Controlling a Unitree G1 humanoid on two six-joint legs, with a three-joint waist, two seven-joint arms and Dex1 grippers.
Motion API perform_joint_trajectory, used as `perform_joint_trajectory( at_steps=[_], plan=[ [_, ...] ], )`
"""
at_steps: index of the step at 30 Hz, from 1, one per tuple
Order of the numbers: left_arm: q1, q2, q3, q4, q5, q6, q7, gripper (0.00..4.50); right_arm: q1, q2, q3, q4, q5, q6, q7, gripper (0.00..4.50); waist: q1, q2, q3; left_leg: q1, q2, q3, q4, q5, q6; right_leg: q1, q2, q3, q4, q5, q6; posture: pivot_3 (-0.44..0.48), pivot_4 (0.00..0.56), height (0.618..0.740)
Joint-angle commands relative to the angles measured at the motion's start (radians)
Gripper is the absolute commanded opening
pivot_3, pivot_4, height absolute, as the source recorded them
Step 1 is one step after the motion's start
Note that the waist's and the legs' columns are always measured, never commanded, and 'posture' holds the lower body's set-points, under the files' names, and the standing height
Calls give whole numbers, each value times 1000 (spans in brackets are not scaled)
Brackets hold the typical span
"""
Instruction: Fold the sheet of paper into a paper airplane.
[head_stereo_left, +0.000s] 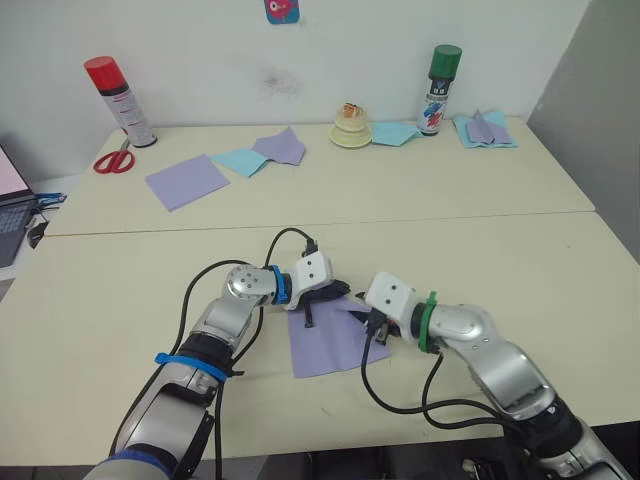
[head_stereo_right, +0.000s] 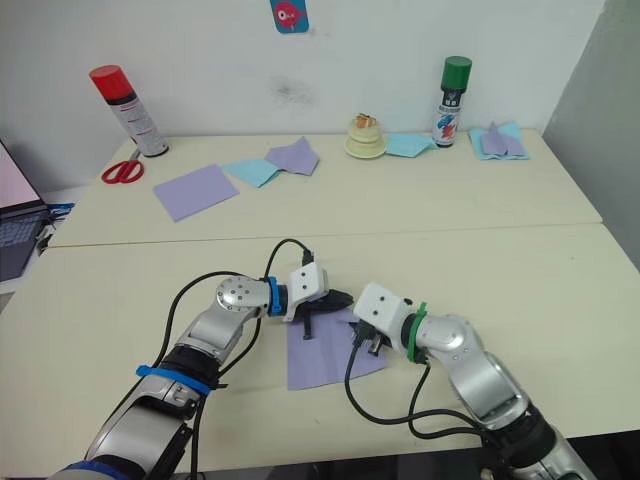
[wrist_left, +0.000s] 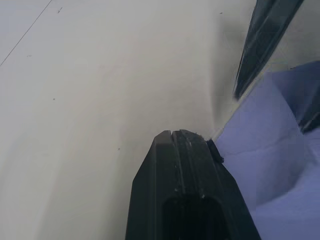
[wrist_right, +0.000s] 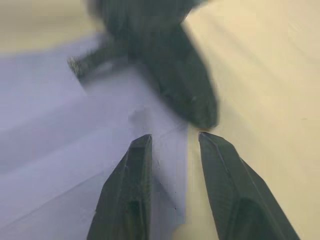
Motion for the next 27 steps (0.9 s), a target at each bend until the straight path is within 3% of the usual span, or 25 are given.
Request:
perform_joint_trajectory(
  at_steps=[1,2,7,16,27],
  plan=[
    [36,26,-25,40,32,-5,-28,0,14,21,-58,-75,76,57,1,1584,0,0,-1,0,0,0,0,0,0,0,0,0,0,0,0,0,150,740],
    [34,28,-28,50,38,-13,-26,0,15,23,-57,-60,71,52,-10,1584,0,0,-1,0,0,0,0,0,0,0,0,0,0,0,0,0,150,740],
    [26,25,-35,72,46,-32,-26,0,2,47,-11,79,35,-11,-49,36,0,-1,-2,1,0,0,0,0,0,0,0,0,0,0,0,0,150,740],
    [42,35,-40,66,50,-38,-31,0,-63,90,41,265,-20,-117,-81,36,0,-1,-3,1,0,1,0,0,0,0,0,0,0,0,0,0,150,740],
    [50,38,-40,59,49,-28,-30,0,-60,110,86,299,-49,-167,-66,36,-1,0,-4,1,0,1,0,0,0,0,1,1,0,0,0,0,150,740]
  ],
)
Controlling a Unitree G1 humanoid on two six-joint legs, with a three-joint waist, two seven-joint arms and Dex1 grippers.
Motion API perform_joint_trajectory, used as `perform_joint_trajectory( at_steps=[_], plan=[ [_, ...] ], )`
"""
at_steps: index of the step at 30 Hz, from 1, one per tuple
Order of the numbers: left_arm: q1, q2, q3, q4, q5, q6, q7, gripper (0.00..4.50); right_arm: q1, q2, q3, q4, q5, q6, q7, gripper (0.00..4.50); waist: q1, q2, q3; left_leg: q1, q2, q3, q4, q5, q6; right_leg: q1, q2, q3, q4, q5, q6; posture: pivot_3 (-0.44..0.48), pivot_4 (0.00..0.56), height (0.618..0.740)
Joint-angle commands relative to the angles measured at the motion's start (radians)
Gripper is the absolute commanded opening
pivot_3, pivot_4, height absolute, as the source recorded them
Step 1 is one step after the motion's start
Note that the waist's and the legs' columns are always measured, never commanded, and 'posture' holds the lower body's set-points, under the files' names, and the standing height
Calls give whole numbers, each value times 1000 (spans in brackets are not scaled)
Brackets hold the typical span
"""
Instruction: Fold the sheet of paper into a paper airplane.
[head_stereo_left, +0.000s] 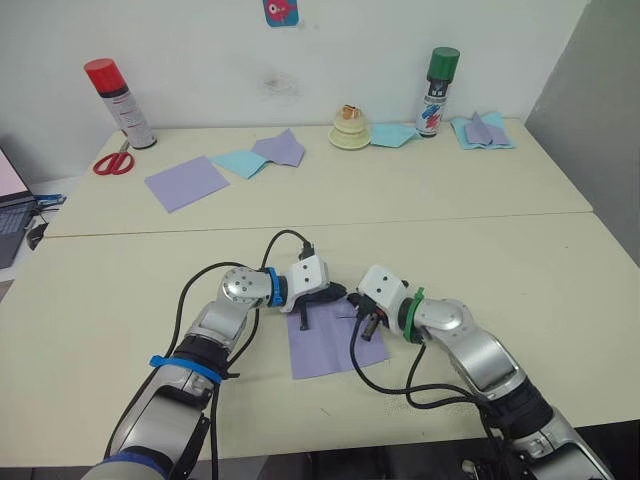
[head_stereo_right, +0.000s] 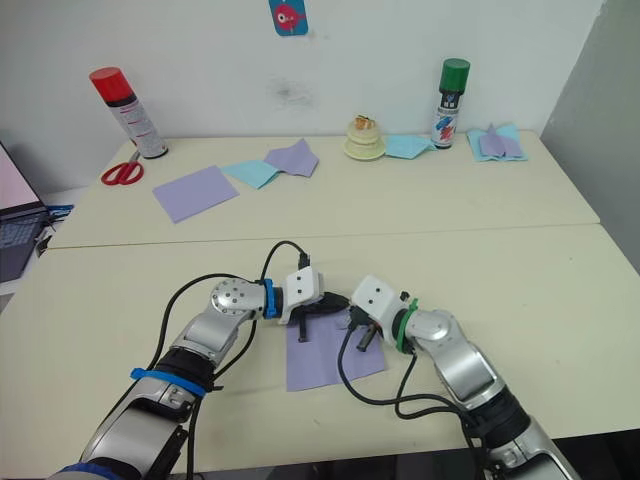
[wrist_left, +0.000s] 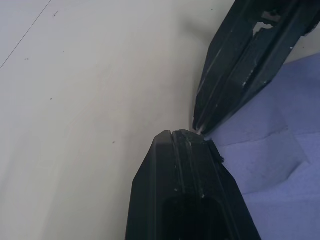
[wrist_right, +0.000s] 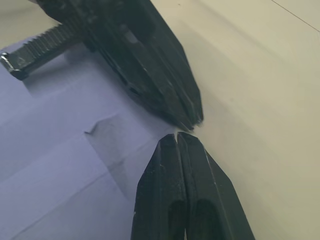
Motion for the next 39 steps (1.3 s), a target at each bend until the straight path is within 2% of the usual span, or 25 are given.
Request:
perform_joint_trajectory(
  at_steps=[1,12,22,25,33,39],
  plan=[
    [42,22,-37,35,48,27,-18,0,3,8,16,-11,-22,-43,-7,36,0,0,0,0,0,0,0,0,0,0,0,0,0,0,0,0,150,740],
    [47,25,-38,40,51,27,-18,0,66,-19,-5,-30,-28,39,-13,36,1,0,-9,0,0,0,0,0,0,0,0,0,0,0,0,0,150,740],
    [38,17,-38,68,55,22,-10,0,177,-114,-38,-140,6,123,37,36,3,-1,-24,4,0,-1,0,-1,2,6,0,0,-1,0,0,0,150,740],
    [36,14,-39,71,54,21,-11,0,196,-125,-61,-197,32,81,46,36,3,-1,-24,8,0,-1,-1,-2,4,9,0,0,-1,0,0,0,150,740],
    [36,5,-35,-9,32,40,-22,0,168,-103,-133,-346,133,64,61,36,3,-1,-23,8,0,-2,-1,-3,5,10,0,-1,-2,0,1,0,150,740],
    [32,-6,-41,-47,29,54,-27,0,97,-72,-83,-229,93,66,21,36,5,0,-23,7,0,-2,-1,-2,4,9,0,-1,-3,0,1,0,150,740]
  ],
)
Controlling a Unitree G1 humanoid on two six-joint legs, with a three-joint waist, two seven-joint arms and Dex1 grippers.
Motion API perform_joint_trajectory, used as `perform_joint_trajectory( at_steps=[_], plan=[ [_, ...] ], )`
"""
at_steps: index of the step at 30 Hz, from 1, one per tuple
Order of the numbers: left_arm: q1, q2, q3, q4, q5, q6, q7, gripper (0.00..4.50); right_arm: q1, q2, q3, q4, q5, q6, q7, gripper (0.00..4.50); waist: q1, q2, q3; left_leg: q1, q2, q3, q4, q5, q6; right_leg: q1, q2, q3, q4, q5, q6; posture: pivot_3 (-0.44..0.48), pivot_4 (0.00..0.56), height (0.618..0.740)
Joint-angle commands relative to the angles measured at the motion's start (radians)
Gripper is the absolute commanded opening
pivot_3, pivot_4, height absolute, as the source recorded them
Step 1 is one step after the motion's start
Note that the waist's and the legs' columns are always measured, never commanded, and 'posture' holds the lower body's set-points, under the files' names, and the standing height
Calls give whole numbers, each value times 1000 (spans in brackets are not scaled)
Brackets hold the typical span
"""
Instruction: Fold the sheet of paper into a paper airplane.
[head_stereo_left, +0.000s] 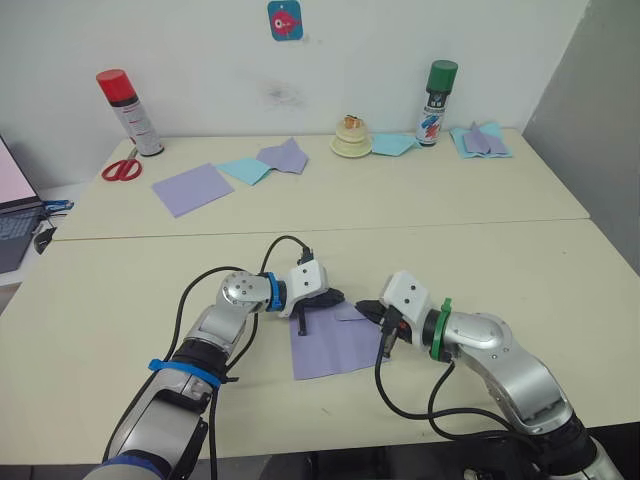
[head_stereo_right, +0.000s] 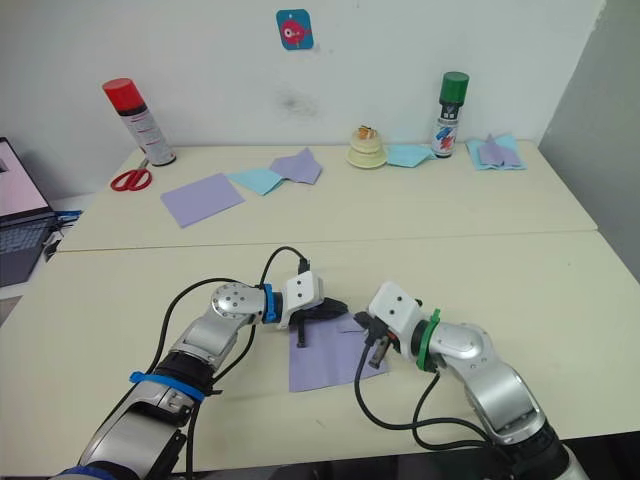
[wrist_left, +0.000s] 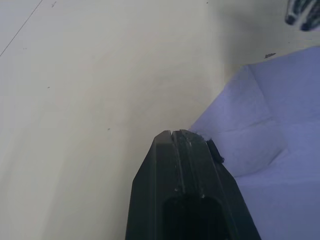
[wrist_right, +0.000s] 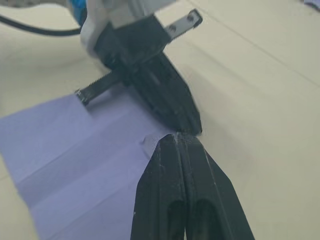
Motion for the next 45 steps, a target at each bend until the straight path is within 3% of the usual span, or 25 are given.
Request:
perform_joint_trajectory(
  at_steps=[1,12,24,45],
  plan=[
    [14,-8,-35,-26,20,14,-23,0,-32,8,34,58,-33,-17,-19,36,0,0,0,0,0,0,0,0,-1,0,0,0,0,0,0,0,150,740],
    [49,-13,-62,-153,29,111,-11,0,-58,3,101,185,-85,-20,-15,36,1,0,1,-6,0,0,0,1,-3,-6,0,0,0,0,0,0,150,740],
    [-17,29,6,119,74,53,143,0,-62,11,107,208,-94,-46,-14,36,-2,0,0,-1,0,0,0,0,0,-2,0,0,1,0,0,0,150,740],
    [34,24,11,52,54,60,115,0,-126,67,170,277,-110,-90,39,36,-5,0,0,2,4,0,-1,0,0,-1,6,2,1,1,-1,0,150,740]
  ],
)
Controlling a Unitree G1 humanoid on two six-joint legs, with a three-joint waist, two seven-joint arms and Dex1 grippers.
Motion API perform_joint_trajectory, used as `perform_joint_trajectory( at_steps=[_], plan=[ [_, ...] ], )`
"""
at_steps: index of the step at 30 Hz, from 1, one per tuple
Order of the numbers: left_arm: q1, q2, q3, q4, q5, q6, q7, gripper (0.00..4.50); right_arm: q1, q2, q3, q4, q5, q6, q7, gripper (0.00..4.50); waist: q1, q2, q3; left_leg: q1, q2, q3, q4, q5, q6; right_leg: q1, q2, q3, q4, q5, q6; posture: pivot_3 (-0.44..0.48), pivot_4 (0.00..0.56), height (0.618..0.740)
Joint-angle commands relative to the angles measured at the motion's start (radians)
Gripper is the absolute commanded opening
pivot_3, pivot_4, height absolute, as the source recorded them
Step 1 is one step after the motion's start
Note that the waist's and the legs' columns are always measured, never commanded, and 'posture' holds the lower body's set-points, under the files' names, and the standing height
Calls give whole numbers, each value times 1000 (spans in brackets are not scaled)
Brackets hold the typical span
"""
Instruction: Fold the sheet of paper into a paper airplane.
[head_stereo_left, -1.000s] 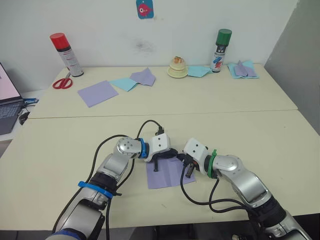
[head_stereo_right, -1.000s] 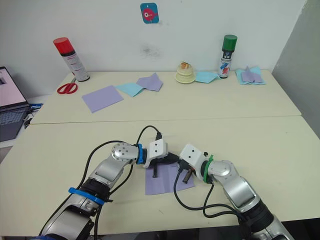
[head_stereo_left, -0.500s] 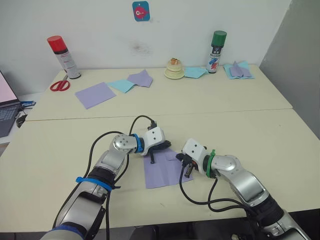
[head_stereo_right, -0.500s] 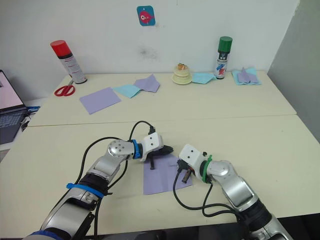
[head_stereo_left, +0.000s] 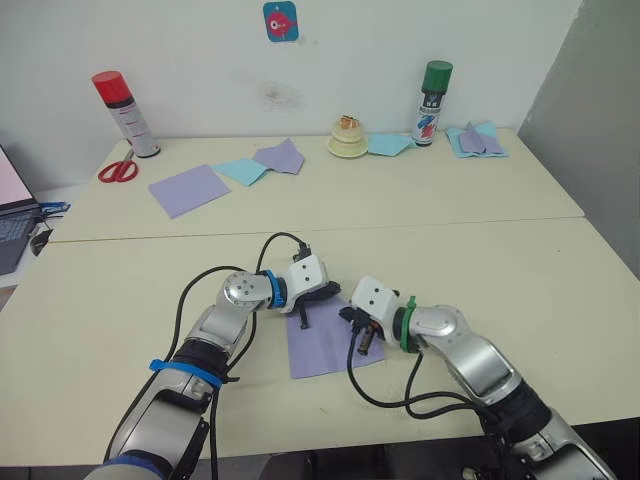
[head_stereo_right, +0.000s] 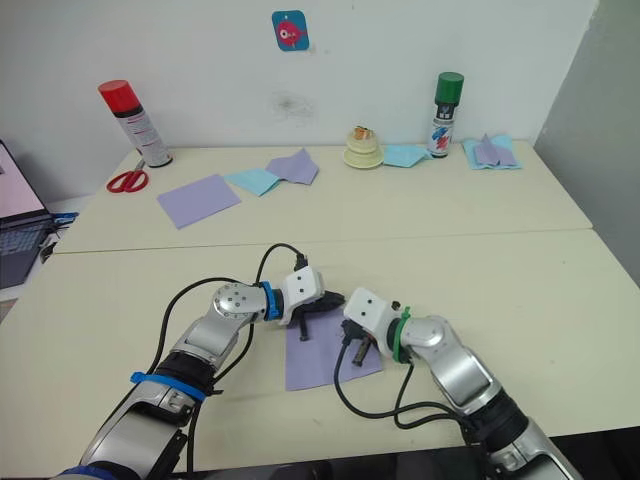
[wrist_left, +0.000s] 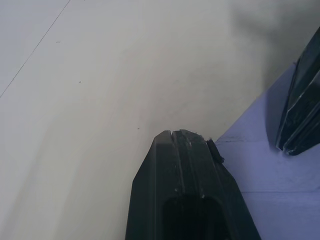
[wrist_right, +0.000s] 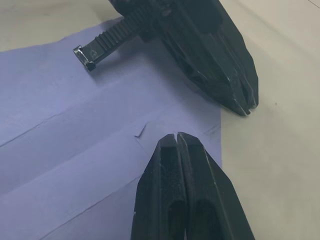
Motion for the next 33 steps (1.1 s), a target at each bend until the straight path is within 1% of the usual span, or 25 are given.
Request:
perform_joint_trajectory(
  at_steps=[1,9,12,14,18,21,25,27,28,29,31,33],
  plan=[
    [34,28,-2,32,23,39,-5,0,-4,4,13,4,-2,-8,20,36,0,0,0,0,0,0,0,0,0,0,0,0,0,0,0,0,150,740],
    [50,33,34,-29,-54,97,-67,0,-6,19,21,50,-25,-7,5,36,-2,0,0,0,0,-1,-1,0,0,-2,2,1,0,0,0,0,150,740],
    [61,41,79,-96,-132,148,-104,0,-6,19,18,58,-30,-5,4,36,-2,0,0,0,0,-1,-1,0,0,-3,2,1,0,0,-1,0,150,740],
    [70,51,128,-166,-211,212,-135,0,-7,15,20,57,-35,-5,6,36,-1,1,1,-1,0,-1,-1,0,0,-3,2,1,0,0,-1,0,150,740],
    [77,80,259,-298,-377,438,-118,0,-3,14,17,61,-40,-8,3,36,1,1,2,-6,0,-4,0,0,0,-8,2,1,0,1,-2,0,150,740],
    [97,105,318,-364,-448,556,-95,0,2,12,16,58,-42,-9,4,36,1,2,2,-7,0,-3,0,1,-2,-9,2,1,0,2,-3,0,150,740],
    [144,105,431,-413,-536,735,28,0,4,9,15,56,-43,-12,6,36,0,2,2,-7,0,-3,0,1,-2,-9,2,1,0,2,-3,0,150,740],
    [181,97,465,-438,-573,815,80,534,4,7,15,56,-44,-13,7,0,1,2,2,-7,0,-3,0,1,-2,-9,2,2,0,2,-3,0,150,740],
    [192,95,473,-448,-586,842,95,686,4,6,15,56,-44,-14,7,0,2,2,2,-7,0,-4,0,1,-2,-9,2,2,0,2,-3,0,150,740],
    [206,86,486,-455,-603,870,118,962,3,5,14,56,-44,-14,7,0,3,2,2,-7,0,-4,0,1,-2,-9,2,2,0,2,-3,0,150,740],
    [229,63,507,-472,-634,929,167,1574,2,4,13,56,-44,-14,7,0,4,2,2,-8,0,-4,0,1,-2,-9,2,1,0,2,-3,0,150,740],
    [242,50,513,-490,-663,979,189,2233,1,2,12,58,-44,-15,7,0,4,2,2,-8,0,-4,0,1,-2,-9,2,2,0,2,-4,0,150,740]
  ],
)
